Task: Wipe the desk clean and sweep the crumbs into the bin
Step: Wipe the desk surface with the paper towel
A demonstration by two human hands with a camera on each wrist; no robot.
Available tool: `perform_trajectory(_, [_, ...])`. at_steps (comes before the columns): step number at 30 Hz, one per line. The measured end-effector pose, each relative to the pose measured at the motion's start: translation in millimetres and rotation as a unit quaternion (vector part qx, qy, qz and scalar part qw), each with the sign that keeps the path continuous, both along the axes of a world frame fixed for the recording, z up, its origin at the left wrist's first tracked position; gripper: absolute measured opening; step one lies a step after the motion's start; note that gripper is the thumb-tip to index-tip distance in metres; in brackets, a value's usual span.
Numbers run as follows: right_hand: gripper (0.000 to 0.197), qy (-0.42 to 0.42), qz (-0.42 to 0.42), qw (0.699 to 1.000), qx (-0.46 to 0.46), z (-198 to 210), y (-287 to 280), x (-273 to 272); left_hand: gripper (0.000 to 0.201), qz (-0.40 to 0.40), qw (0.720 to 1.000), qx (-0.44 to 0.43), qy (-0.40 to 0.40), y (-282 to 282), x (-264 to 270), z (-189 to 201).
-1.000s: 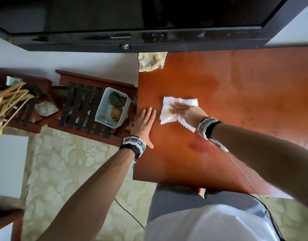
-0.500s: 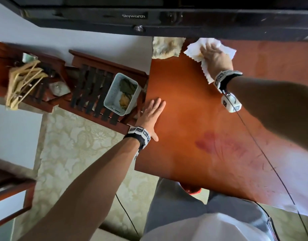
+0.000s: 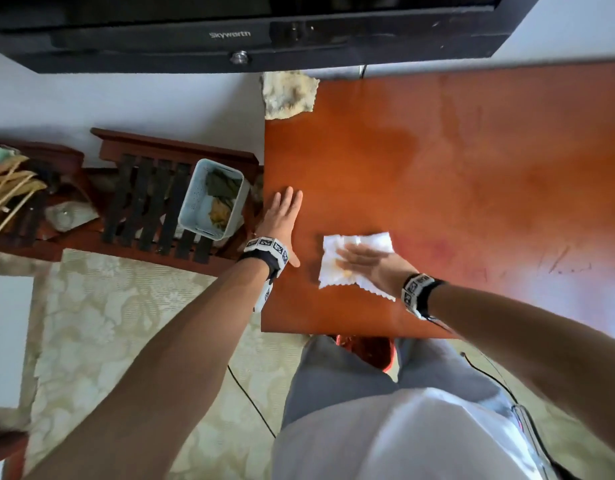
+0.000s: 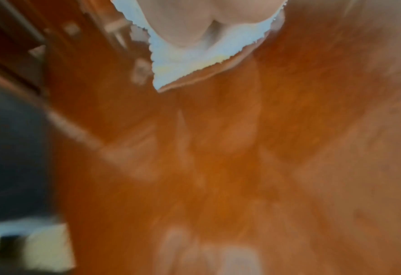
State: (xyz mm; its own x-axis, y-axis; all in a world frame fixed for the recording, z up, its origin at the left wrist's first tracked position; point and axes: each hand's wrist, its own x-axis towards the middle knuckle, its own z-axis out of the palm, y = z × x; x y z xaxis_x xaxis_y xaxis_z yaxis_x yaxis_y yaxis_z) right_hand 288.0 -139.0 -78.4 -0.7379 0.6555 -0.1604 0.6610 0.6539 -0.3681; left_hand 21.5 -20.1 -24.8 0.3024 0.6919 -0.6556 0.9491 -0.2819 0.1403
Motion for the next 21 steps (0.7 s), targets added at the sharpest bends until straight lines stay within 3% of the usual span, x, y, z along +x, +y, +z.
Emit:
perform_trajectory(5, [0.068, 0.041, 0.091, 0.992, -0.075, -1, -85, -5, 0.171, -0.033, 0.999, 0.030, -0.005, -21, 20, 3])
perform_trajectory(10, [0.070, 0.022, 0.120, 0.991, -0.056, -2, -102, -4, 0.163, 0.021, 0.999, -0.028, 0.008, -17, 49, 10])
perform_trajectory(15, [0.074, 0.039, 0.063, 0.995, -0.060, -5, -60, 10, 0.163, 0.033, 0.999, -0.036, 0.017, -12, 55, 2])
perform_trajectory(21, [0.074, 0.031, -0.009, 0.999, -0.041, 3, 52, 34, 0.165, 0.039, 0.998, -0.046, 0.015, -11, 54, 2])
